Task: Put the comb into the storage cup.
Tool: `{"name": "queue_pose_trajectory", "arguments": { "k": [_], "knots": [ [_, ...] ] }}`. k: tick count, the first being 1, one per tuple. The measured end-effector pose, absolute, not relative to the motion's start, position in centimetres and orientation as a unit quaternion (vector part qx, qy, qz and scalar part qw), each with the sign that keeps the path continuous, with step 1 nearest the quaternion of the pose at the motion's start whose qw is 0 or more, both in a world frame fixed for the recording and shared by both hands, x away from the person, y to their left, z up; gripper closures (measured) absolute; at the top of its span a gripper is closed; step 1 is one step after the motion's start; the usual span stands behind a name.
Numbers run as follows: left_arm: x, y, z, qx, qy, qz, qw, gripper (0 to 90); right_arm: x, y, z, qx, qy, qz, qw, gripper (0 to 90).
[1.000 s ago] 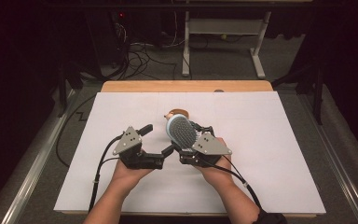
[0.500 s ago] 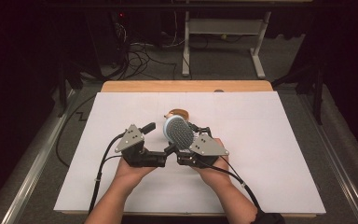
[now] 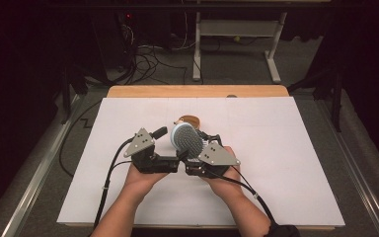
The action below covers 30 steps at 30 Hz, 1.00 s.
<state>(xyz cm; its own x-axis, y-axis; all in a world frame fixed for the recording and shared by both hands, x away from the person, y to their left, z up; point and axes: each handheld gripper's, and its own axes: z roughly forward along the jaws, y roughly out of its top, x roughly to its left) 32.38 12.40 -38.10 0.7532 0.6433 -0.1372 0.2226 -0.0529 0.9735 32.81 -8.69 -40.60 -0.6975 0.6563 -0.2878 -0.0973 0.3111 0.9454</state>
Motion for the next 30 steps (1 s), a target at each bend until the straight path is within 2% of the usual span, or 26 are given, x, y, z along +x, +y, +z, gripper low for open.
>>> {"name": "queue_pose_trajectory", "arguments": {
  "k": [12,18,25,30],
  "knots": [
    [32.79,12.13,-38.03,0.697,0.314,0.171,0.622,8.4,32.68,-8.34,-40.65,0.189,0.734,0.558,0.337,20.3],
    [32.78,12.02,-38.03,0.696,0.316,0.161,0.625,14.9,32.56,-8.23,-40.69,0.186,0.736,0.557,0.338,20.3],
    [32.77,11.81,-38.08,0.691,0.320,0.158,0.629,15.7,32.50,-8.18,-40.71,0.187,0.735,0.558,0.336,20.3],
    [32.69,11.68,-38.09,0.689,0.311,0.151,0.637,24.3,32.54,-8.31,-40.55,0.188,0.735,0.557,0.338,20.3]
  ]
}}
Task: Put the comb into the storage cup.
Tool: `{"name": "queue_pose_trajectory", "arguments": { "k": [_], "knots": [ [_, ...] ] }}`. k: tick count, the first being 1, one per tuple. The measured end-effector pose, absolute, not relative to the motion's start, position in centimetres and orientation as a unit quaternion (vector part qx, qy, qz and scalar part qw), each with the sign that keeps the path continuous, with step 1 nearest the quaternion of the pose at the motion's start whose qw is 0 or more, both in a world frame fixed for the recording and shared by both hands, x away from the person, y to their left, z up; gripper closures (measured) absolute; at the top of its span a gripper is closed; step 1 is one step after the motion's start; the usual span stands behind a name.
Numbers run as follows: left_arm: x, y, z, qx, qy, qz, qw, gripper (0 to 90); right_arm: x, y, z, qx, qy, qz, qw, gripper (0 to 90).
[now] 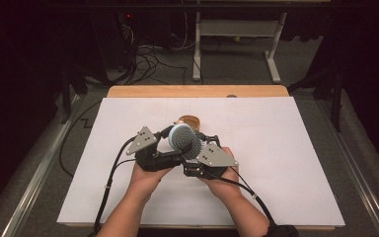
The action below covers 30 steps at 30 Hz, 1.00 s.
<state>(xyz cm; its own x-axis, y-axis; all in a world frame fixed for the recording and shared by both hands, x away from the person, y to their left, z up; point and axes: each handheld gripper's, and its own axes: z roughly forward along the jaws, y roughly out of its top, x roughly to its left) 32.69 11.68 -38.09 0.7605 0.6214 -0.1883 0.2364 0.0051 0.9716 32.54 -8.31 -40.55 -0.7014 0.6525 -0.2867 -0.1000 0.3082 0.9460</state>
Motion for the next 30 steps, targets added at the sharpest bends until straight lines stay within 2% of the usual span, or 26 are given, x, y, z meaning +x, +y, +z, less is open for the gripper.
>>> {"name": "queue_pose_trajectory", "arguments": {
  "k": [9,30],
  "knots": [
    [32.40,11.35,-38.19,0.690,0.291,0.152,0.645,40.5,32.49,-8.49,-40.45,0.193,0.734,0.556,0.340,20.3],
    [32.61,11.93,-37.85,0.681,0.306,0.134,0.652,51.3,32.71,-8.07,-40.16,0.192,0.739,0.544,0.349,20.2]
  ]
}}
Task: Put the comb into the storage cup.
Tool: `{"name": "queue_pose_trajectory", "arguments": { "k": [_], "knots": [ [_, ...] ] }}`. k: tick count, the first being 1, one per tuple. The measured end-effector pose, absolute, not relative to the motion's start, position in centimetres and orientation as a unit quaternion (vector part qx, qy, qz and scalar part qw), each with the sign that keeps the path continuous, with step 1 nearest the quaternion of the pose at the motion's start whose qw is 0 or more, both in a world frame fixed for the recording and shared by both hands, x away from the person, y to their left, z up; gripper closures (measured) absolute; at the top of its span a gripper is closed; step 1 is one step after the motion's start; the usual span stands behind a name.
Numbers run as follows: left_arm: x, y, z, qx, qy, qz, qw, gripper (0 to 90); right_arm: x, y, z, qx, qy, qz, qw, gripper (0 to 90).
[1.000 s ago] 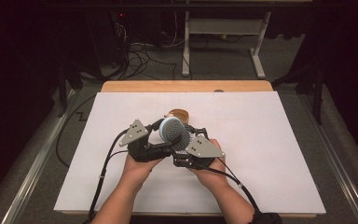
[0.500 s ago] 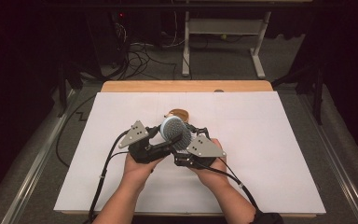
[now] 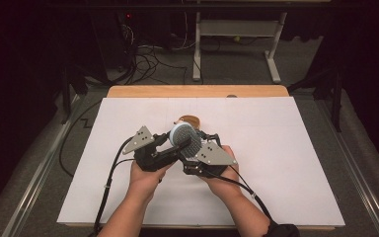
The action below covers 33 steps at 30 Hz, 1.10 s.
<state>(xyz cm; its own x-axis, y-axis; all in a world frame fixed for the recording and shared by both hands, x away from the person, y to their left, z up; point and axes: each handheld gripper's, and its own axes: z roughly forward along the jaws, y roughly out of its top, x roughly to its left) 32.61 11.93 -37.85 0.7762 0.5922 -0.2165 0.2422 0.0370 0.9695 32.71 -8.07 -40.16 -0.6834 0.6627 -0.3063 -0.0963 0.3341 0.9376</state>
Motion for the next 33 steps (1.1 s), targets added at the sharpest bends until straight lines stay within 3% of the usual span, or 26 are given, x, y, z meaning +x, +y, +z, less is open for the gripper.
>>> {"name": "queue_pose_trajectory", "arguments": {
  "k": [33],
  "knots": [
    [32.13,11.81,-37.35,0.679,0.311,0.157,0.646,55.9,32.57,-7.48,-39.57,0.199,0.740,0.535,0.357,18.6]
  ]
}}
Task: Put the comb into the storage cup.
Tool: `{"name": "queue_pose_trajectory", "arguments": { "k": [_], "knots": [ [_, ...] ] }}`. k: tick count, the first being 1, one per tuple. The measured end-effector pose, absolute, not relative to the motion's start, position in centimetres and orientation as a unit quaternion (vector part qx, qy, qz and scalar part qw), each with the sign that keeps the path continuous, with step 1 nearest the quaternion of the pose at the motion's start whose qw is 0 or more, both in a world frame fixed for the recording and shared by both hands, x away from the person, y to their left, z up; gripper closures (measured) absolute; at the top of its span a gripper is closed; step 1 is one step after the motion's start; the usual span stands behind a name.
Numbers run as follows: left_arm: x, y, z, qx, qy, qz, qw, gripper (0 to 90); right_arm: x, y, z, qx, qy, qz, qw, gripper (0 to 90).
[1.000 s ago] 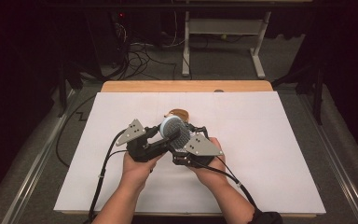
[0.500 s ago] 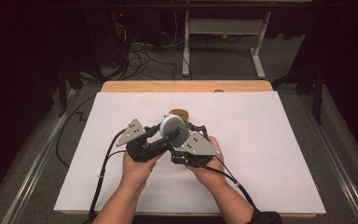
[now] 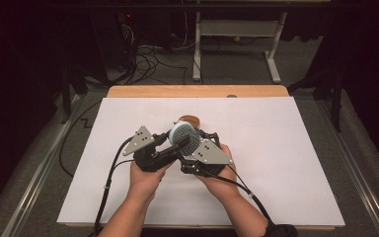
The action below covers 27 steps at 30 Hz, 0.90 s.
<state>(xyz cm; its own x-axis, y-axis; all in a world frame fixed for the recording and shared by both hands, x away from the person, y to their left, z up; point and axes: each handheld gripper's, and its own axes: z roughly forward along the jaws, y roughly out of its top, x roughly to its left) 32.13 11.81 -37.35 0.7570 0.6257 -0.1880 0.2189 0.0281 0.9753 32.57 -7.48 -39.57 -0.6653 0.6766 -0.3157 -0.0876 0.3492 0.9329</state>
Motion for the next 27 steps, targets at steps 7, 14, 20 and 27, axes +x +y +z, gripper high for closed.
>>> {"name": "queue_pose_trajectory", "arguments": {
  "k": [7,14,20,27],
  "knots": [
    [32.2,11.8,-37.4,0.676,0.313,0.156,0.649,56.0,32.7,-7.4,-39.7,0.197,0.746,0.536,0.343,10.8],
    [32.1,12.2,-37.3,0.673,0.314,0.164,0.649,56.1,33.0,-7.6,-39.9,0.209,0.751,0.537,0.322,0.0],
    [32.1,12.5,-37.3,0.673,0.315,0.170,0.647,56.0,32.8,-7.8,-40.0,0.208,0.751,0.537,0.324,0.0],
    [32.0,13.0,-37.1,0.671,0.316,0.182,0.645,56.1,32.5,-8.2,-39.8,0.207,0.748,0.541,0.323,0.0]
  ]
}}
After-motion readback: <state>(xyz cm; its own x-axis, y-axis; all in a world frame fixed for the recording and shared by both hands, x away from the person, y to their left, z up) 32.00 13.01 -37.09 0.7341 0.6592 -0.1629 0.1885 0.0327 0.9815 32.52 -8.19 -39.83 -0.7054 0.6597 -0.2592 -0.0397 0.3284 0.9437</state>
